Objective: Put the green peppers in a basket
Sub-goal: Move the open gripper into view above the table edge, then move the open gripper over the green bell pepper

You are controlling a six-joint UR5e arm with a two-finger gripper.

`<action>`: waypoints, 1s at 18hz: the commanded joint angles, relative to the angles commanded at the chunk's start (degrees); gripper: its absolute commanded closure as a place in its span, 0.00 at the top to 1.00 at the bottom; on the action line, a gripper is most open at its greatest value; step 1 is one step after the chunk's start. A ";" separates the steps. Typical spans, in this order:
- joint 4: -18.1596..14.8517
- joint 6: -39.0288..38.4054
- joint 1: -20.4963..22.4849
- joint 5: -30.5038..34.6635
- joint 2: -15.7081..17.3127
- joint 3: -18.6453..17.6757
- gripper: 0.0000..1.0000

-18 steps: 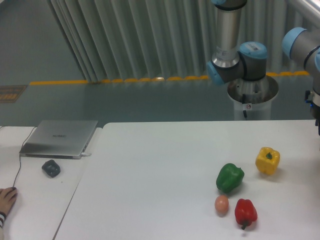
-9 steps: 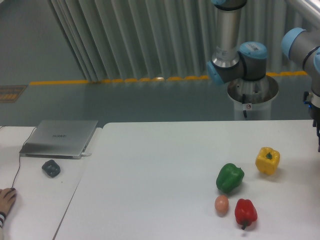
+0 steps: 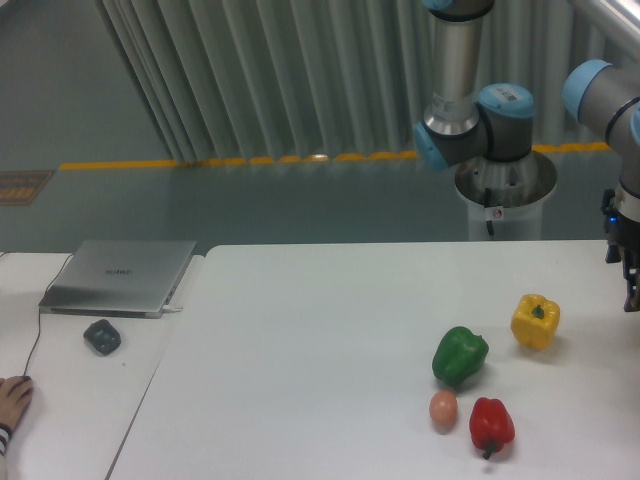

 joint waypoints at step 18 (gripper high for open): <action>1.49 -44.99 -9.40 -10.38 -0.35 0.53 1.00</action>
